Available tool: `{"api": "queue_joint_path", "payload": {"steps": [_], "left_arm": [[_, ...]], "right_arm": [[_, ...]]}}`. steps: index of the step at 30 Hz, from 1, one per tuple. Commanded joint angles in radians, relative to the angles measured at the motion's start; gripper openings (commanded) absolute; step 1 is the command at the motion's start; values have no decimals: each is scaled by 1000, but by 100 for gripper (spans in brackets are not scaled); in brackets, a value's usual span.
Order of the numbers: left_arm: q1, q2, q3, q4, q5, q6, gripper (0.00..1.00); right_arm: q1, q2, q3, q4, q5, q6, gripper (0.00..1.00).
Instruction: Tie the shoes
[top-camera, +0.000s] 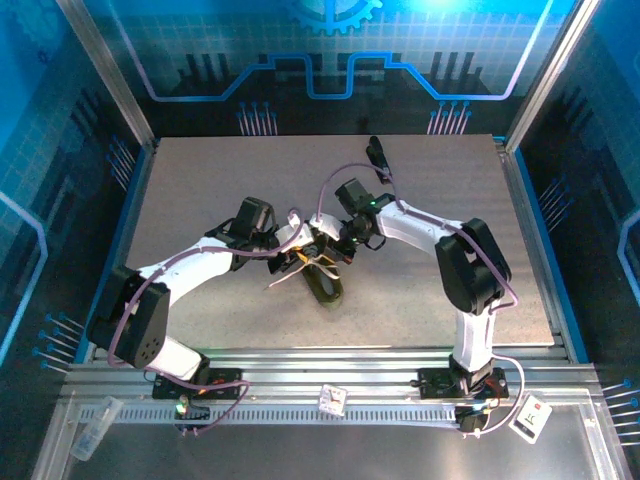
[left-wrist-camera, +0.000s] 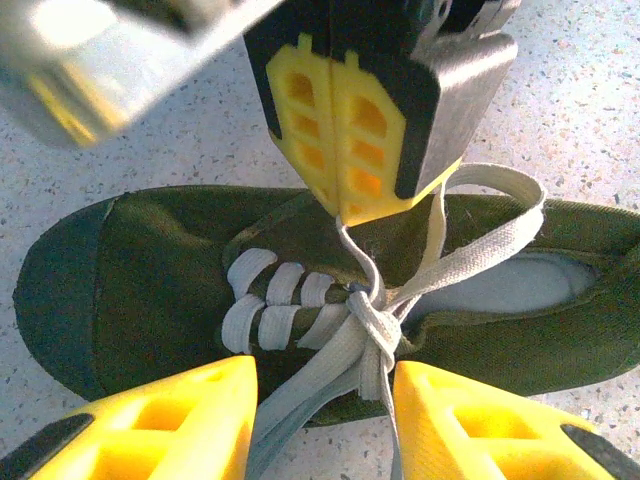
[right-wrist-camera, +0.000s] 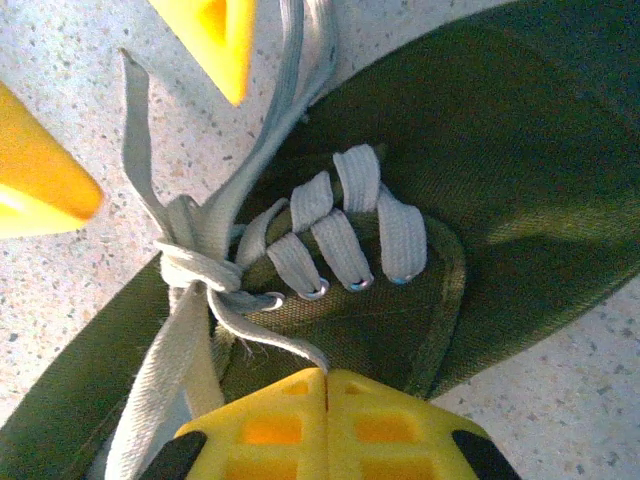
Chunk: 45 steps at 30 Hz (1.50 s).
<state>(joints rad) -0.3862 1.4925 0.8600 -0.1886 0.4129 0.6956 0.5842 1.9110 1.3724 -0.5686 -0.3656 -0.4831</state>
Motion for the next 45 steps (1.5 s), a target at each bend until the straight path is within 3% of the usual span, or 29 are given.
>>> {"api": "queue_joint_path", "payload": {"steps": [1, 20, 28, 34, 39, 45], "left_arm": [[12, 21, 26, 37, 57, -21, 40], [36, 23, 36, 37, 70, -31, 40], [41, 17, 30, 37, 66, -26, 40], [72, -17, 9, 21, 43, 52, 42], [112, -38, -8, -2, 18, 135, 47], [119, -17, -25, -68, -17, 232, 50]], "right_arm": [[6, -58, -11, -24, 10, -17, 3], [-70, -93, -32, 55, 96, 99, 0], [-100, -35, 11, 41, 108, 150, 0], [-107, -14, 50, -1, 70, 163, 21], [-140, -67, 36, -43, 36, 213, 49], [-142, -156, -74, -73, -73, 253, 59]]}}
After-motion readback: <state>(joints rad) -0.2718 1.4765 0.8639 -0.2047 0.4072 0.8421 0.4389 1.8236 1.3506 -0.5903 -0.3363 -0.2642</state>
